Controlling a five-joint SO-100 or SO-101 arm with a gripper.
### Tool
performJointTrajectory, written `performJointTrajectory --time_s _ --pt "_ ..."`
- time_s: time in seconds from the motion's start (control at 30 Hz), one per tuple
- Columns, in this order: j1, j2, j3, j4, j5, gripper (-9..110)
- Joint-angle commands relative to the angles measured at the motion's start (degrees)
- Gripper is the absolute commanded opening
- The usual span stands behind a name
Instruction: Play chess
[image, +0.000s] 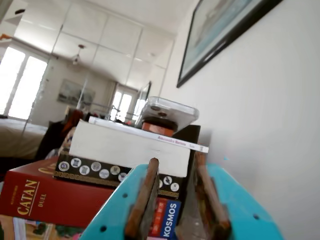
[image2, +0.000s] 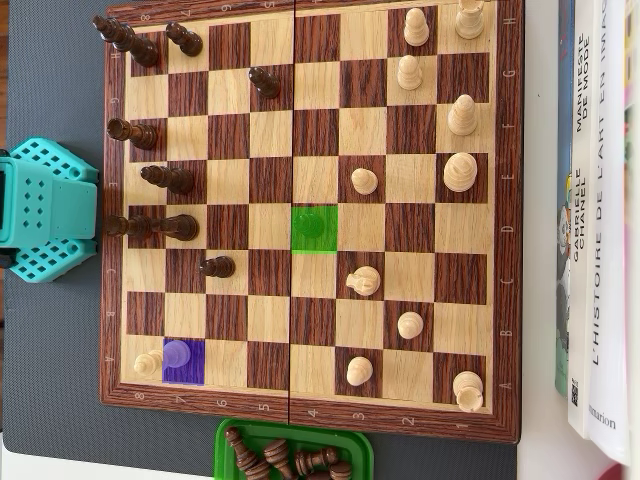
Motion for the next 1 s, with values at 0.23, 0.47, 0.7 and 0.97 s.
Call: performJointTrajectory --time_s 0.23,0.47,0.7,0.97 --pt "1.93 -8.53 -7.82 32.34 0.26 12" --pt "3.52 -25.84 -22.06 50.80 0.44 12" --pt "3.34 -44.82 -36.39 68.47 8.00 12" --pt "3.08 -65.21 -48.69 79.01 11.16 12"
